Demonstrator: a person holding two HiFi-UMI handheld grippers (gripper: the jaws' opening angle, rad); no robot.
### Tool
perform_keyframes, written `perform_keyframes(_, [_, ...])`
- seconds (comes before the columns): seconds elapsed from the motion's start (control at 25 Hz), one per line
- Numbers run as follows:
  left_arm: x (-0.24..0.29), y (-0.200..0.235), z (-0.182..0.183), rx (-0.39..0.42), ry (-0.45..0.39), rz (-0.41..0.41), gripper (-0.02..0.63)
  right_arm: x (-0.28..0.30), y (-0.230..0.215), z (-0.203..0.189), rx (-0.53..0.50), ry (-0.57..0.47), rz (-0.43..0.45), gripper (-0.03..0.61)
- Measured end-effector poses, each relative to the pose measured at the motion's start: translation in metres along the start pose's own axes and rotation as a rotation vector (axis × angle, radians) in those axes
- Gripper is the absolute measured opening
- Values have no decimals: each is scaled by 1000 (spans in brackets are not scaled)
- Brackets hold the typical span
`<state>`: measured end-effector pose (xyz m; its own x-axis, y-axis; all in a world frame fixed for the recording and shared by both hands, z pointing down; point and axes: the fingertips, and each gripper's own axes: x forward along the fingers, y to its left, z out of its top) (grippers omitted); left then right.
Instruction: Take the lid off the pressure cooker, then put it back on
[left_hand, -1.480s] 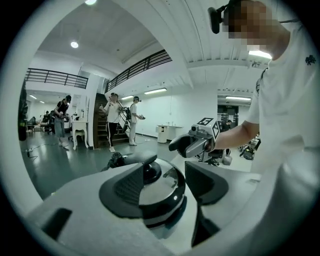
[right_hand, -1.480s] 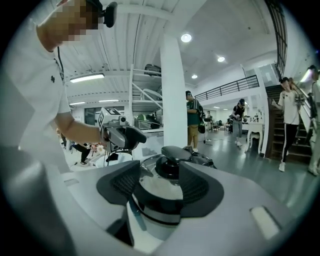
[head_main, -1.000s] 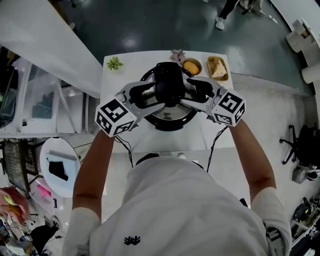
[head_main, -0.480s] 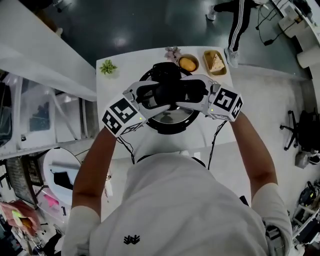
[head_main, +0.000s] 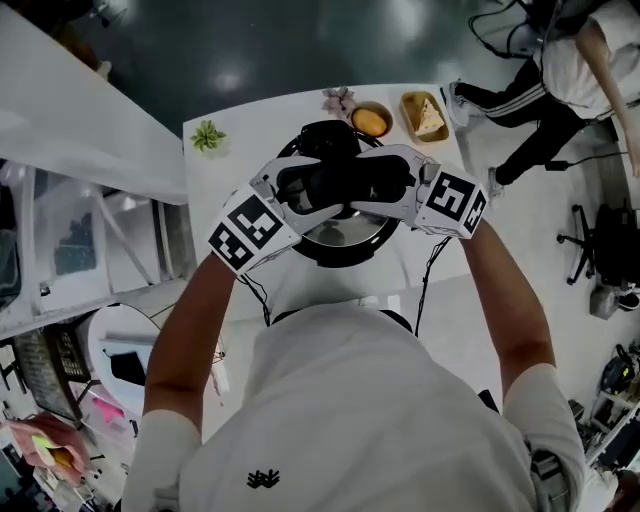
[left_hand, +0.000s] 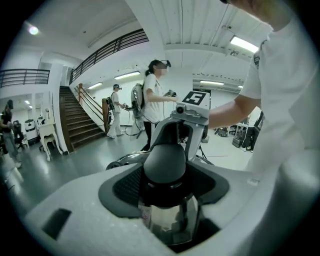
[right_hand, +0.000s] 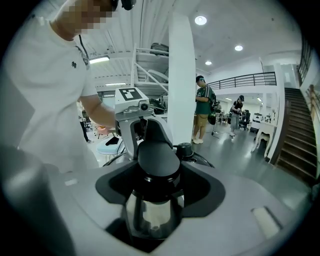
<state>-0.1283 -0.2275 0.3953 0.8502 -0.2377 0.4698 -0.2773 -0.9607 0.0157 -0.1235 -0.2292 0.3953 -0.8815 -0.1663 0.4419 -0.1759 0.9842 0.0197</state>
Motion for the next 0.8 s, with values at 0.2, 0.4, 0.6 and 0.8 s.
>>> perform_keyframes(0.2, [-4,4,4,5,-6,-4,275,1,-3,5,12,-7,-1,276])
perform_keyframes(0.4, [0,-8,24,36,-12,-1,275,-20,2,12,-11,-19,-22,276])
perform_keyframes(0.6, [-8,-7,35,52,-25,-6,275,-24,1,25,-22,-24,-41,276])
perform_keyframes(0.8, [-10,-15,52,69,-30,-9,275,-40,6,36,-39,-29,-52,276])
